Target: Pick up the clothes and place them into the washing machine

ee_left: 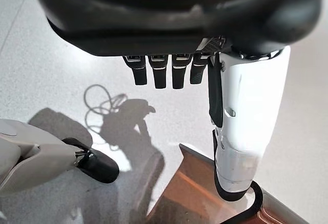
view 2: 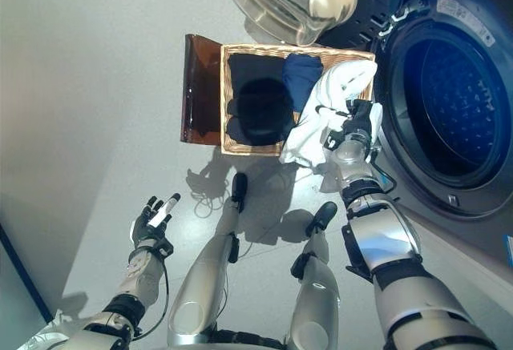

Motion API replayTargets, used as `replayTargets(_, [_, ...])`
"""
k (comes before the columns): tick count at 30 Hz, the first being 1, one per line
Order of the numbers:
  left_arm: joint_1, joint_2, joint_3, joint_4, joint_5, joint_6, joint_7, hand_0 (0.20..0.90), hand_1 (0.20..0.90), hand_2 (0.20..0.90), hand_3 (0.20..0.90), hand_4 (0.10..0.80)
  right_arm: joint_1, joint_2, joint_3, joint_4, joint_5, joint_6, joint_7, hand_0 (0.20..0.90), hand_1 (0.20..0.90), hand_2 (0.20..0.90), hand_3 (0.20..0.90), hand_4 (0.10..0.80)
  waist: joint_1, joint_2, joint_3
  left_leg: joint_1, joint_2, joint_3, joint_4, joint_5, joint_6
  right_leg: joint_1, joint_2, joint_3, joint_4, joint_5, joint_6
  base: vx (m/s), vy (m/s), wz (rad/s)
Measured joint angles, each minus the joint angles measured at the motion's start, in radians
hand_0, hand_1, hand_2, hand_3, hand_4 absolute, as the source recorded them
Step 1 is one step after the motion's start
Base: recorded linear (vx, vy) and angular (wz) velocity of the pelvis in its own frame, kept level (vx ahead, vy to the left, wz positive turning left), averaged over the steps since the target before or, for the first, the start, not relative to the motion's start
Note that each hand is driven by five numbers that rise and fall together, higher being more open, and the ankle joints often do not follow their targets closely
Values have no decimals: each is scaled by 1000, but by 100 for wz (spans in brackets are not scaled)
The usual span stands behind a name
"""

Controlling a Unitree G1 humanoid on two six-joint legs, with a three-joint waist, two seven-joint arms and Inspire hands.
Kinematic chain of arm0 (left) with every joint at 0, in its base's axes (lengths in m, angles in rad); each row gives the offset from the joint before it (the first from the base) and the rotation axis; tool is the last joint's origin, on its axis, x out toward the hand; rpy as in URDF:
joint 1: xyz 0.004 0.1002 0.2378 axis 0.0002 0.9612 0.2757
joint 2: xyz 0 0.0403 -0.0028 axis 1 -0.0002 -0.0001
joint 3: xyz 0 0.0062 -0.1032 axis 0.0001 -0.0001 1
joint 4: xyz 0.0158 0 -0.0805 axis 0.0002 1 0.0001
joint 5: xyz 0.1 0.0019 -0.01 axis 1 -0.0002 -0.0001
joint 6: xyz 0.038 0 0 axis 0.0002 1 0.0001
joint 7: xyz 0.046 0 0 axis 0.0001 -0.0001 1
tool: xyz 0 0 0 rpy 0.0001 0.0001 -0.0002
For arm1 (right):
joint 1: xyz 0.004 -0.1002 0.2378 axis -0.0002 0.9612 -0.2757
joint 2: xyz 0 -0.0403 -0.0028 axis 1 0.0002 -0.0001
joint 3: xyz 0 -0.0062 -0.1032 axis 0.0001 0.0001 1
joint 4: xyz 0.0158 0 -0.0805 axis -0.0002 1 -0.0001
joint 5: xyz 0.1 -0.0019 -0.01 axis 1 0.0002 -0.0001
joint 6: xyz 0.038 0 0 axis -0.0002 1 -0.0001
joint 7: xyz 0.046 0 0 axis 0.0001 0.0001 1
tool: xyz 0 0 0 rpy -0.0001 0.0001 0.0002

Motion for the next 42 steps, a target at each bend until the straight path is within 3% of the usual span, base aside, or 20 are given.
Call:
replayTargets(7, [-3, 1, 0, 2, 1, 0, 1, 900, 900, 900, 900, 800, 18, 1, -8, -20, 8, 1, -4, 200, 200, 200, 200, 300, -3, 0, 0, 16, -2, -9, -1, 6, 1, 23, 0, 27, -5, 1, 8, -1, -13, 6])
replayTargets(21, [10, -1, 3, -34, 4, -1, 22, 900, 900, 900, 900, 800, 287, 108, -59, -423, 26, -30, -71, 200, 200, 200, 200, 300, -59, 0, 0, 77, -2, 21, -6, 7, 1, 68, 0, 95, -13, 5, 15, 12, -4, -5])
replayTargets(33, [24, -33, -1, -37, 4, -4, 34, 900, 900, 900, 900, 800, 478, 190, -84, -651, 143, -141, -84, 200, 200, 200, 200, 300, -87, 1, -1, 89, -3, 44, -7, 4, 2, 64, -6, 130, -13, 7, 16, 18, -3, -5])
replayTargets(42, [31, -52, -39, -36, 4, -18, 39, 900, 900, 900, 900, 800, 489, 269, -134, -676, 319, -249, -86, 200, 200, 200, 200, 300, -94, 15, -7, 105, -9, 65, -7, -3, 7, 62, -15, 158, -13, 11, 21, 13, -7, -7])
